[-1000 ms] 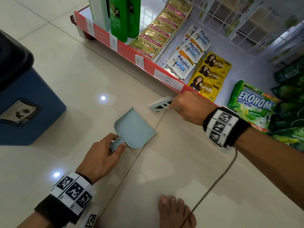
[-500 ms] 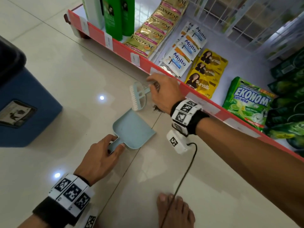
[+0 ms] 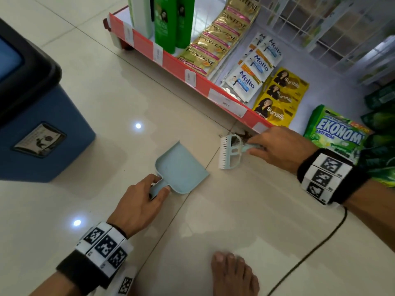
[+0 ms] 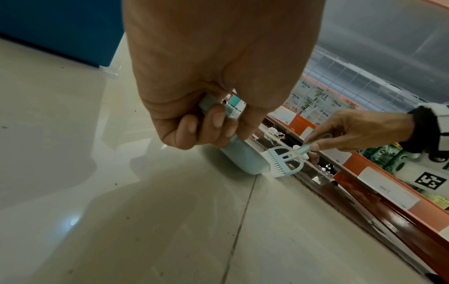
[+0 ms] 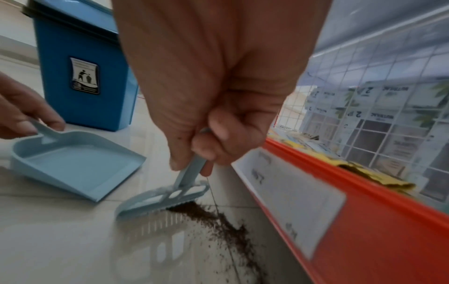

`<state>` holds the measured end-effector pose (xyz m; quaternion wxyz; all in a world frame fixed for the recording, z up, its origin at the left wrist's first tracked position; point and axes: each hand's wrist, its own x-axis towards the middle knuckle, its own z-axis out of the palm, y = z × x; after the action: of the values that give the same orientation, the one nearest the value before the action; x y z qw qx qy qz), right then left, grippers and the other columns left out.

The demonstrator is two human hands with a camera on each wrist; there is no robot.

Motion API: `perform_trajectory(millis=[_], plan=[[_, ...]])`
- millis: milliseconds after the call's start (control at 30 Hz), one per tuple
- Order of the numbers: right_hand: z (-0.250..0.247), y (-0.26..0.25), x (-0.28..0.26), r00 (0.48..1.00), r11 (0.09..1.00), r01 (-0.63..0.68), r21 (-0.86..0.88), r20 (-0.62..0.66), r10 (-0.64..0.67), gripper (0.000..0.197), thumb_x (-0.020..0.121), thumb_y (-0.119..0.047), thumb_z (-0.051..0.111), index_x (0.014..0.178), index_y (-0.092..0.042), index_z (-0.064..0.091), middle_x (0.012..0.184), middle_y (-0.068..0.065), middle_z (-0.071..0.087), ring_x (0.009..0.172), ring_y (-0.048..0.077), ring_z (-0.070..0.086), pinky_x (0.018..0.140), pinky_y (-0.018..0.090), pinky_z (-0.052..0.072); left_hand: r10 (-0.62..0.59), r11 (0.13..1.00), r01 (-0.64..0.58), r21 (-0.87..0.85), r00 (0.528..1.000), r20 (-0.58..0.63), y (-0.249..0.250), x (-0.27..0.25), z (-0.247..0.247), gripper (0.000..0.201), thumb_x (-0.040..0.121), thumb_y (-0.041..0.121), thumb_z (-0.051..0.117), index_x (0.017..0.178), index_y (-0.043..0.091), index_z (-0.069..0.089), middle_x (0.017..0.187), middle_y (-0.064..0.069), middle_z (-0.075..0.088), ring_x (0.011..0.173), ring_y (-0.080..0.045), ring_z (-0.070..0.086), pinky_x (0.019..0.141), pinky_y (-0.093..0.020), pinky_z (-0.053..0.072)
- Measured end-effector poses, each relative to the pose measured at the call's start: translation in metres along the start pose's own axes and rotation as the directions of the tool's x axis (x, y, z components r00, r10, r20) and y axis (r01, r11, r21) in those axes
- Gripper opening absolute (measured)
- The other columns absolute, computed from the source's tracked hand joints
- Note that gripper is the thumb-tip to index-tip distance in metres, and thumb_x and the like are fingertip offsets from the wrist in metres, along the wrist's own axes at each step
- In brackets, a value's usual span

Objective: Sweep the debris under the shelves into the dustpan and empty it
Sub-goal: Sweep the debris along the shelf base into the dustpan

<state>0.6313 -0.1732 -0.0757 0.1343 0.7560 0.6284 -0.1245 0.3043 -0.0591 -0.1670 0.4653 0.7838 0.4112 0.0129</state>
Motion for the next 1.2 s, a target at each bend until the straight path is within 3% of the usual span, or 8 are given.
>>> perform_trajectory(millis=[133,267,400,500,667,767,1000,1200], plan=[[-0.020,-0.012,0.017,0.984,0.988,0.120,0.095,-0.141,-0.106,0.033,0.100,-0.039,0.046,0.096,-0.015,0.067,0.084,0.001,0.067,0.073,0.018,0.059,0.065,0.029,0.045,0.010,1.000,-0.010,0.004,1.000,0.006,0.002,0.002,0.003,0.016,0.095,0.043,0.055,0.100,0.028,0.055,0.068,-0.001,0.065,0.055,-0.016,0.058,0.053,-0.031,0.045],[-0.032,-0.044,0.058,0.935,0.981,0.124,0.151,-0.349,-0.064,0.034,0.102,-0.038,0.046,0.110,-0.014,0.068,0.086,0.006,0.067,0.071,0.014,0.049,0.068,0.030,0.046,0.014,0.999,-0.014,0.033,1.000,0.003,0.001,0.000,0.004,0.014,0.095,0.043,0.053,0.100,0.030,0.053,0.070,0.002,0.065,0.057,-0.015,0.060,0.054,-0.032,0.046],[-0.026,-0.067,0.087,0.965,1.000,0.018,-0.009,-0.263,-0.019,0.036,0.104,-0.035,0.043,0.123,-0.013,0.064,0.099,0.009,0.067,0.084,0.022,0.063,0.075,0.032,0.051,0.014,0.999,-0.015,0.044,1.000,0.011,0.000,-0.001,0.006,0.016,0.096,0.044,0.052,0.101,0.029,0.053,0.067,0.001,0.064,0.053,-0.013,0.057,0.053,-0.031,0.046],[-0.016,-0.056,0.075,0.986,1.000,0.001,-0.005,-0.166,-0.002,0.034,0.105,-0.032,0.042,0.122,-0.012,0.064,0.103,0.009,0.069,0.091,0.023,0.068,0.084,0.031,0.054,0.008,0.999,-0.009,0.042,1.000,0.014,0.000,-0.003,0.008,0.017,0.096,0.043,0.053,0.100,0.027,0.056,0.064,0.002,0.063,0.050,-0.010,0.054,0.050,-0.025,0.041],[0.003,-0.014,0.010,0.999,0.996,-0.040,-0.079,0.034,0.043,0.038,0.104,-0.034,0.037,0.097,-0.010,0.066,0.092,0.011,0.068,0.081,0.028,0.062,0.067,0.033,0.044,0.001,1.000,-0.002,0.023,0.999,0.042,0.002,0.000,0.012,0.016,0.096,0.041,0.055,0.097,0.026,0.058,0.061,0.003,0.060,0.045,-0.004,0.050,0.044,-0.016,0.034],[0.005,0.001,-0.021,0.995,0.994,-0.101,-0.030,-0.007,0.101,0.040,0.103,-0.037,0.037,0.089,-0.013,0.065,0.085,0.009,0.068,0.079,0.029,0.060,0.066,0.035,0.039,0.007,0.999,-0.010,0.033,0.998,0.070,0.005,0.005,0.015,0.017,0.096,0.042,0.055,0.093,0.025,0.057,0.063,0.003,0.060,0.050,-0.007,0.050,0.048,-0.020,0.034],[-0.002,-0.017,0.007,0.954,0.967,0.061,0.249,-0.299,0.017,0.035,0.103,-0.036,0.043,0.112,-0.017,0.071,0.084,0.007,0.072,0.073,0.025,0.062,0.069,0.037,0.049,0.031,0.998,-0.037,0.056,0.994,0.105,0.015,0.005,0.023,0.020,0.095,0.047,0.052,0.092,0.027,0.056,0.063,0.004,0.060,0.050,-0.007,0.050,0.048,-0.022,0.034],[0.024,-0.016,0.005,0.982,0.969,0.076,0.236,-0.187,-0.031,0.033,0.102,-0.035,0.046,0.119,-0.019,0.069,0.085,0.006,0.069,0.076,0.021,0.062,0.071,0.031,0.043,0.007,0.997,-0.015,0.070,0.992,0.123,0.008,0.005,0.020,0.020,0.097,0.040,0.054,0.096,0.022,0.059,0.069,0.004,0.061,0.055,-0.008,0.051,0.051,-0.024,0.034]])
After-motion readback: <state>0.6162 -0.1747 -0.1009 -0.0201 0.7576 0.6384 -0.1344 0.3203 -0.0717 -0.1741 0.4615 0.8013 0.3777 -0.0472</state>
